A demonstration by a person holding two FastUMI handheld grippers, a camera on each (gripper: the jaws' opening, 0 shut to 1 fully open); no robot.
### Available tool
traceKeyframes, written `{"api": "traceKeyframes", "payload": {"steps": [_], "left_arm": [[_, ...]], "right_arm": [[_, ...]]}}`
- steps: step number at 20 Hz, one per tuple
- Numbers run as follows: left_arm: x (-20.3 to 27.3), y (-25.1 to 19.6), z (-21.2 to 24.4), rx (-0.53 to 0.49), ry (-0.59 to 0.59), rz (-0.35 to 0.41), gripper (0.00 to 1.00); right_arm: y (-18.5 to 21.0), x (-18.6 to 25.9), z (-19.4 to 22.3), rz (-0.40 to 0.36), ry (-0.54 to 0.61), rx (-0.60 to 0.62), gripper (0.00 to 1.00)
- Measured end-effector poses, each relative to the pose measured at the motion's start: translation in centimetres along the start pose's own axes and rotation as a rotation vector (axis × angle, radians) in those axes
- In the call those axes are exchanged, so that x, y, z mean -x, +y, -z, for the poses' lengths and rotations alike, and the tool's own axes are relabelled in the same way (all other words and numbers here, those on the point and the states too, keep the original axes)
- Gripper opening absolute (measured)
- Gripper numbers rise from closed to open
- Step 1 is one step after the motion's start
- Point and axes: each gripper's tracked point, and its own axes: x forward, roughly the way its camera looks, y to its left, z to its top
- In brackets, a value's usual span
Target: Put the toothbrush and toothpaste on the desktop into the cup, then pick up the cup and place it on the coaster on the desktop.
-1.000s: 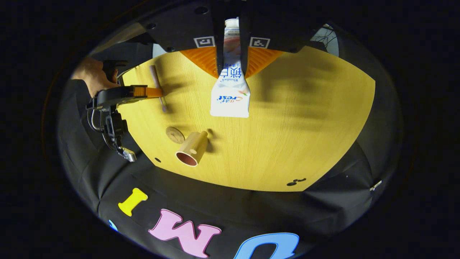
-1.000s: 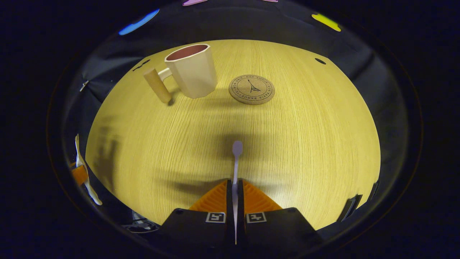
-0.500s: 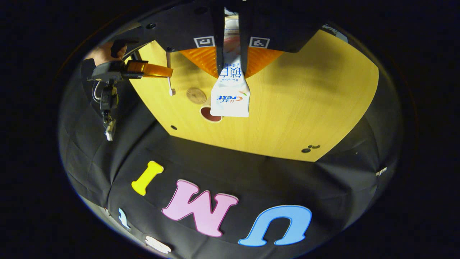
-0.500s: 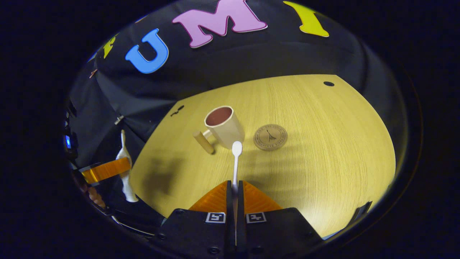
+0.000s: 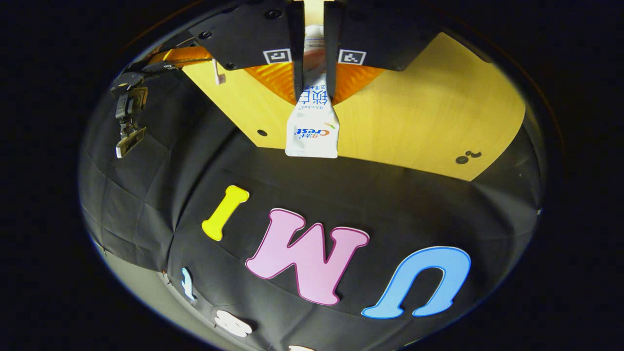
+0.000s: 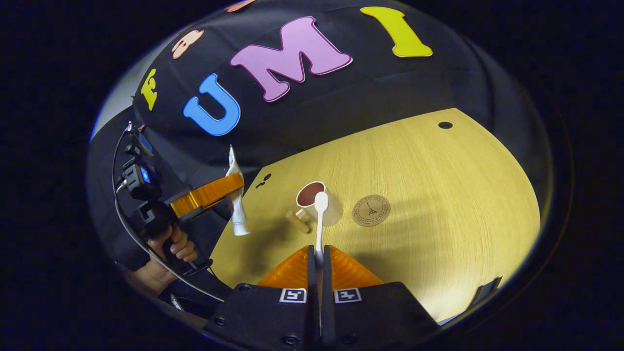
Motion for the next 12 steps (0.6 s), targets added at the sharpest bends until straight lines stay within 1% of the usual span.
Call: {"api": "traceKeyframes", "payload": {"steps": [2,6,10,12], "left_arm": [[-2.1,0.0,-0.8,-0.019,-0.022,0.007,0.2],[-6.4,0.3,-1.2,-0.057,-0.041,0.032,0.2],[-10.3,1.2,-0.4,-0.059,-0.033,0.031,0.2],[-11.9,1.8,0.6,-0.068,-0.021,0.019,0.2]], "right_arm": [[-1.2,0.7,-0.5,0.017,-0.011,0.0,0.06],[-2.9,2.3,-1.6,0.052,-0.052,-0.047,0.06],[-4.6,3.7,-1.2,0.11,-0.086,-0.065,0.06],[-5.7,4.7,-0.3,0.141,-0.099,-0.089,0.06]]}}
